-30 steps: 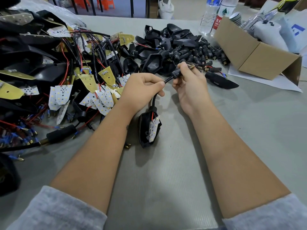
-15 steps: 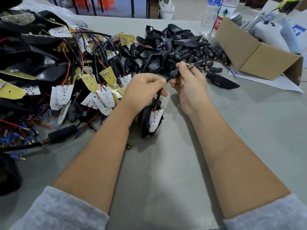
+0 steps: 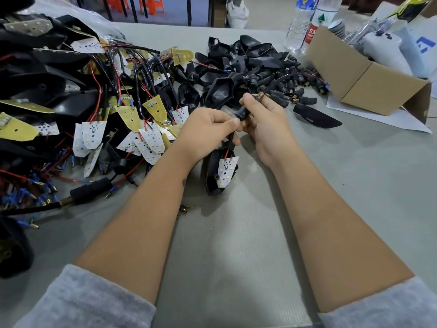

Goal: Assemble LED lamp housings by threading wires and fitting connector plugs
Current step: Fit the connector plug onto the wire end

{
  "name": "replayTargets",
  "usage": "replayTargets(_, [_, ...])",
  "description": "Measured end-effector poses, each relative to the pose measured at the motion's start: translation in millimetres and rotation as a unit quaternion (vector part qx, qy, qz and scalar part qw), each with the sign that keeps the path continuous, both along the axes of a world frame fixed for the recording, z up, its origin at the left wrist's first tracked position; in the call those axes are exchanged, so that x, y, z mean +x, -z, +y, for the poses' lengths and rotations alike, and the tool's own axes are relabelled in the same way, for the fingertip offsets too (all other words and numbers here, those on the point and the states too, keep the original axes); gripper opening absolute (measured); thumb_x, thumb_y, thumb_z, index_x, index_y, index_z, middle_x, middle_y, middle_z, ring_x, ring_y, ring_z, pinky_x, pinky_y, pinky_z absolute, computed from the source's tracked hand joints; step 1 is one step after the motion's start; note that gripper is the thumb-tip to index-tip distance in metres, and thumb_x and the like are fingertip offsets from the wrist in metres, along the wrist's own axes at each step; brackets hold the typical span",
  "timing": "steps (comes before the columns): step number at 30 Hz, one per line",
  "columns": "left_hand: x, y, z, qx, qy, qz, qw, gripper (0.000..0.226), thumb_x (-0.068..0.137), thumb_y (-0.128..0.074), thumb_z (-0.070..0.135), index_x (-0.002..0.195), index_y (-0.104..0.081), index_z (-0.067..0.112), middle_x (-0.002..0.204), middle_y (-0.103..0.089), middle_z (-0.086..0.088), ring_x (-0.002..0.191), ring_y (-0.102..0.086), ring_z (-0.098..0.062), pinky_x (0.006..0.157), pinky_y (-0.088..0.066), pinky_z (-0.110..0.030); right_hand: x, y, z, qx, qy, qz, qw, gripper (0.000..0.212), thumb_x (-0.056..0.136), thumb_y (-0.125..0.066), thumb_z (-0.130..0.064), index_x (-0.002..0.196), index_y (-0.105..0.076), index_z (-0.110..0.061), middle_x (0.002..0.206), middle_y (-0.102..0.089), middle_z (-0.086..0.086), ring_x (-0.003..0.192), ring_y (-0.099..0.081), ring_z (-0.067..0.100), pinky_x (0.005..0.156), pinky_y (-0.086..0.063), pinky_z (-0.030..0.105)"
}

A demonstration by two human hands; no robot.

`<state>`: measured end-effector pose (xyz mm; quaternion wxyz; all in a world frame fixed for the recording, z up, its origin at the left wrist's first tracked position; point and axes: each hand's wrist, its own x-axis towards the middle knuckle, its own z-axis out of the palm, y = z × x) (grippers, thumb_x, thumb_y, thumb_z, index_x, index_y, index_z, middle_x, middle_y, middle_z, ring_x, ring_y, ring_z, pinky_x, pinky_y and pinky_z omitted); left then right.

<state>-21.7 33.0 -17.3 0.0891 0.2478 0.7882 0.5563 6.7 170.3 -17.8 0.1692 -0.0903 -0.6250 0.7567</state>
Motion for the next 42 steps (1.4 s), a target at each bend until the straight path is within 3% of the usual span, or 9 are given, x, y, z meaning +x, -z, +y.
replayTargets(4, [1.4, -1.0, 2.0, 0.026, -0.017, -0.038, 0.999, 0.029, 0.096, -0.057, 0.029, 0.077, -0.075, 0.016, 0.07, -0.074, -0.001, 0.064, -0.064, -0.005, 0.074, -0.052, -0.026, -1.3, 0.4, 0.1, -0.042, 0.019, 0.021, 0.999, 0.016, 0.099, -0.056, -0.02, 0.088, -0.059, -0.009, 0.063, -0.053, 0.0, 0.051, -0.051, 0.013, 0.059, -0.049, 0.027])
replayTargets(9, [1.4, -0.2, 3.0, 0.033, 0.004, -0.081, 0.996, 0.03, 0.092, -0.056, 0.022, 0.071, -0.073, 0.008, 0.073, -0.074, -0.009, 0.073, -0.069, -0.018, 0.084, -0.054, -0.035, -3.7, 0.8, 5.6, -0.093, 0.069, 0.021, 0.993, 0.013, 0.099, -0.056, -0.021, 0.094, -0.057, -0.009, 0.072, -0.05, 0.004, 0.053, -0.05, 0.012, 0.055, -0.045, 0.023])
replayTargets(14, [0.5, 0.8, 1.6, 0.037, 0.018, -0.064, 0.997, 0.03, 0.096, -0.057, 0.017, 0.07, -0.071, 0.013, 0.072, -0.073, -0.006, 0.071, -0.067, -0.014, 0.082, -0.052, -0.031, -2.5, -0.5, 2.1, -0.034, 0.027, -0.012, 0.999, 0.013, 0.096, -0.059, -0.019, 0.085, -0.056, -0.012, 0.059, -0.05, -0.004, 0.048, -0.046, 0.011, 0.05, -0.039, 0.026])
replayTargets(19, [2.5, -0.6, 1.2, 0.033, 0.017, -0.058, 0.998, 0.03, 0.096, -0.057, 0.015, 0.07, -0.073, 0.016, 0.076, -0.075, -0.007, 0.078, -0.069, -0.013, 0.097, -0.051, -0.042, 0.1, -0.7, -2.6, 0.017, -0.017, -0.017, 1.0, 0.012, 0.095, -0.059, -0.018, 0.085, -0.056, -0.012, 0.062, -0.05, -0.002, 0.048, -0.048, 0.012, 0.046, -0.041, 0.025])
replayTargets(23, [2.8, -2.2, 1.1, 0.039, 0.013, -0.065, 0.997, 0.027, 0.096, -0.057, 0.021, 0.075, -0.074, 0.015, 0.078, -0.075, -0.005, 0.079, -0.069, -0.014, 0.095, -0.052, -0.042, -1.2, 0.9, 0.9, -0.013, -0.011, -0.014, 1.0, 0.013, 0.095, -0.06, -0.023, 0.093, -0.058, -0.01, 0.059, -0.048, -0.005, 0.054, -0.044, 0.014, 0.065, -0.042, 0.035])
replayTargets(28, [2.6, -1.7, 2.6, 0.031, 0.009, -0.061, 0.998, 0.021, 0.094, -0.058, 0.027, 0.083, -0.075, 0.02, 0.083, -0.076, 0.002, 0.078, -0.069, -0.008, 0.082, -0.052, -0.031, -4.7, 0.5, 3.4, -0.091, 0.061, 0.018, 0.994, 0.01, 0.098, -0.058, -0.02, 0.092, -0.058, -0.012, 0.068, -0.05, -0.002, 0.048, -0.046, 0.01, 0.054, -0.043, 0.025])
replayTargets(32, [1.2, -1.5, 3.8, 0.012, -0.001, -0.052, 0.999, 0.018, 0.095, -0.056, 0.023, 0.085, -0.07, 0.019, 0.082, -0.076, 0.002, 0.064, -0.061, -0.011, 0.06, -0.049, -0.029, -6.5, 2.1, 4.7, -0.075, 0.064, 0.017, 0.995, 0.013, 0.097, -0.058, -0.018, 0.084, -0.057, -0.013, 0.063, -0.053, -0.005, 0.045, -0.045, 0.008, 0.048, -0.041, 0.02])
replayTargets(37, [0.6, -3.5, 1.5, 0.011, 0.005, -0.053, 0.999, 0.017, 0.094, -0.058, 0.019, 0.082, -0.071, 0.017, 0.08, -0.076, -0.002, 0.076, -0.071, -0.014, 0.076, -0.054, -0.035, -5.8, 2.8, -2.1, 0.013, 0.021, 0.014, 1.0, 0.017, 0.092, -0.058, -0.011, 0.076, -0.059, -0.017, 0.054, -0.054, -0.009, 0.05, -0.045, 0.01, 0.047, -0.036, 0.021])
replayTargets(42, [1.0, -3.9, 3.5, 0.031, -0.004, -0.051, 0.998, 0.016, 0.096, -0.056, 0.021, 0.09, -0.07, 0.014, 0.082, -0.076, -0.001, 0.061, -0.063, -0.004, 0.061, -0.048, -0.02, -3.1, 0.8, -2.0, -0.024, 0.014, 0.025, 0.999, 0.013, 0.097, -0.056, -0.016, 0.084, -0.059, -0.015, 0.059, -0.056, -0.005, 0.047, -0.046, 0.011, 0.047, -0.04, 0.022])
